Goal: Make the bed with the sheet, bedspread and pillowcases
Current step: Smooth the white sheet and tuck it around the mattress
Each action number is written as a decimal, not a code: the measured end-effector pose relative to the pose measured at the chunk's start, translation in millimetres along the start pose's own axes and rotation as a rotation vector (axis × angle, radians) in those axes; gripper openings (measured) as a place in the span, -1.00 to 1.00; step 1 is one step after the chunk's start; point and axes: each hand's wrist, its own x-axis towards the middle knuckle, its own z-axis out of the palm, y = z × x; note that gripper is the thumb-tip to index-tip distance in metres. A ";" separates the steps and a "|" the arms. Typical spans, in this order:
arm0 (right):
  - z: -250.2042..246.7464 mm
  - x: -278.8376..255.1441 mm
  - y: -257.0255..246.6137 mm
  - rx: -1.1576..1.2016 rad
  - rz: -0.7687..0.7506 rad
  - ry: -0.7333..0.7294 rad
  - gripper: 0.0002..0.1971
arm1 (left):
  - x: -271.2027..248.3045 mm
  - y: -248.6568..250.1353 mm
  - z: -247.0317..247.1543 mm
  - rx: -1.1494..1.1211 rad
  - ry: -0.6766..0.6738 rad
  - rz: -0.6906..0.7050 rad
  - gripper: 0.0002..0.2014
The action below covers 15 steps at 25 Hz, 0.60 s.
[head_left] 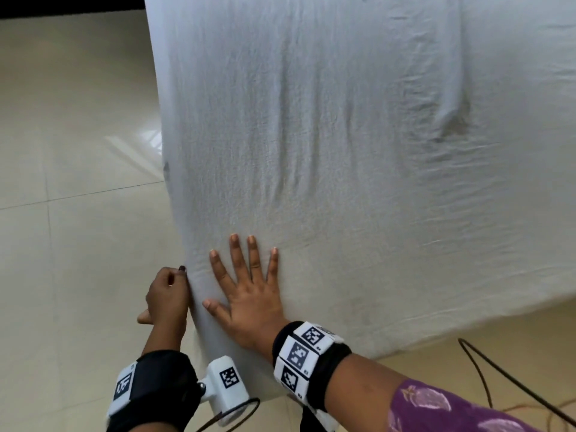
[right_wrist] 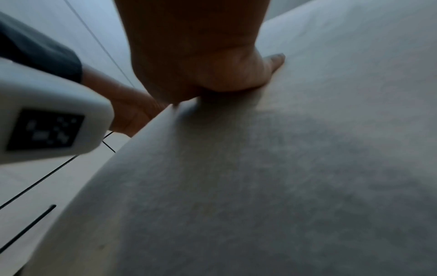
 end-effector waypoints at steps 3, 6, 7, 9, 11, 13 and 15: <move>-17.6 2.8 14.1 0.084 -0.002 0.013 -0.26 | 12.2 38.1 -1.1 0.028 0.114 0.053 -0.76; -41.0 31.8 45.0 0.129 0.120 0.060 -0.25 | 28.5 80.4 9.0 0.059 0.091 0.129 -0.67; -47.6 46.9 59.7 0.116 0.161 0.055 -0.24 | 34.1 88.7 12.9 0.067 0.102 0.147 -0.69; -56.0 75.7 77.3 0.068 0.184 -0.018 -0.23 | 43.2 96.4 15.7 0.115 0.174 0.188 -0.74; -53.5 91.3 58.5 0.044 0.073 -0.125 -0.24 | 51.6 92.2 9.1 0.191 0.269 0.217 -0.79; -44.6 91.2 13.6 0.015 -0.122 -0.224 -0.29 | 54.1 88.3 -1.3 0.235 0.284 0.232 -0.80; -43.4 87.9 -17.8 0.007 -0.175 -0.261 -0.33 | 52.6 95.2 -6.8 0.236 0.204 0.178 -0.74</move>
